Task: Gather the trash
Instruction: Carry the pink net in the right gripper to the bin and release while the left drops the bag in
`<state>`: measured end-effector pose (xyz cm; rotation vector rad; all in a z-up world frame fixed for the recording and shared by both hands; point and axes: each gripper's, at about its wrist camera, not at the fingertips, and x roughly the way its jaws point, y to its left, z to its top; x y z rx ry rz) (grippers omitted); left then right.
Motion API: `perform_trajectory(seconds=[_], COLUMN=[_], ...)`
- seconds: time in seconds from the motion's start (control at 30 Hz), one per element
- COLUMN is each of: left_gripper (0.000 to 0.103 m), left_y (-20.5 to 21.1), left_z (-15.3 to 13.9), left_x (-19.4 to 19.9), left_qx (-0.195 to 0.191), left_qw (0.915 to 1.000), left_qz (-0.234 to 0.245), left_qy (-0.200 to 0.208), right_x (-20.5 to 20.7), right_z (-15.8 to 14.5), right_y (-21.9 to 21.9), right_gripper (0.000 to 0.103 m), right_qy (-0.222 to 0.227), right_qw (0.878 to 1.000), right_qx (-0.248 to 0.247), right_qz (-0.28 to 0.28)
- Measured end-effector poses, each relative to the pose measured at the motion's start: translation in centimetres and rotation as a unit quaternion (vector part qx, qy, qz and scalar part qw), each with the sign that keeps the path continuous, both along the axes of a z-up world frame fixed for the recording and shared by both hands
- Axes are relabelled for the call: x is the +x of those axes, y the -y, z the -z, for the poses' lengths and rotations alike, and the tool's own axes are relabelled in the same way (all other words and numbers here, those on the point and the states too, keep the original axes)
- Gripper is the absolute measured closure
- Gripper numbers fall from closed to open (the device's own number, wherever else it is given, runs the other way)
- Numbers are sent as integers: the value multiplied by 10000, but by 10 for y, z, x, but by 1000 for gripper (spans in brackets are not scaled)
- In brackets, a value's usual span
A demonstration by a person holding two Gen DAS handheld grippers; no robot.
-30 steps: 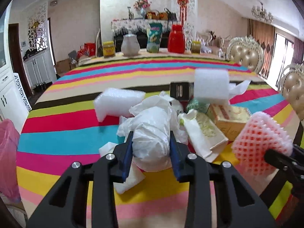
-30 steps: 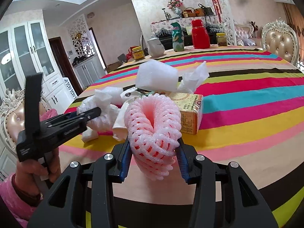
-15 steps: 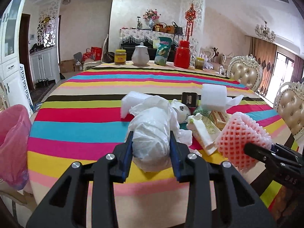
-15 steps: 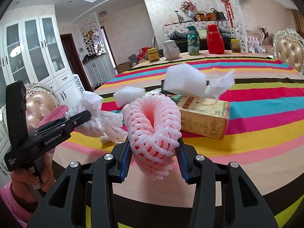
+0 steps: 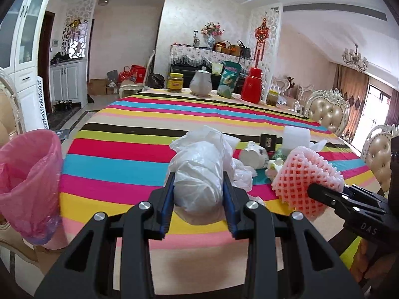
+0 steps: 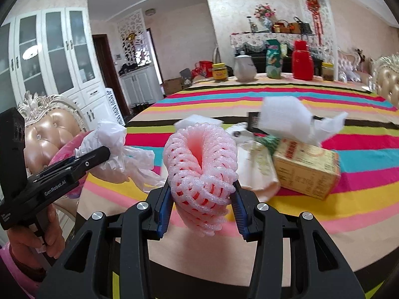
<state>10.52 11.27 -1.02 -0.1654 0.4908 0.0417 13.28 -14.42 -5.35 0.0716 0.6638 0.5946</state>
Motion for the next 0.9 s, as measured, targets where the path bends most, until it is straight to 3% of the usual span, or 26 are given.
perform_trajectory(seconds=[0.43,0.9], left_gripper=[69,69], left_y=[-84,-206], left_z=[-12,-36], left_x=[-55,-114], left_qx=[-51,-26], left_qw=[9953,9708], left_qz=[-958,-2363], left_qy=[160,409], right_x=[-7,-15], right_z=[-19,-38], right_y=[-115,-258], right_gripper=[60,60], right_qy=[407,677], right_qw=[9929,9695], right_qx=[-135,40], right_qz=[-1106,-2357])
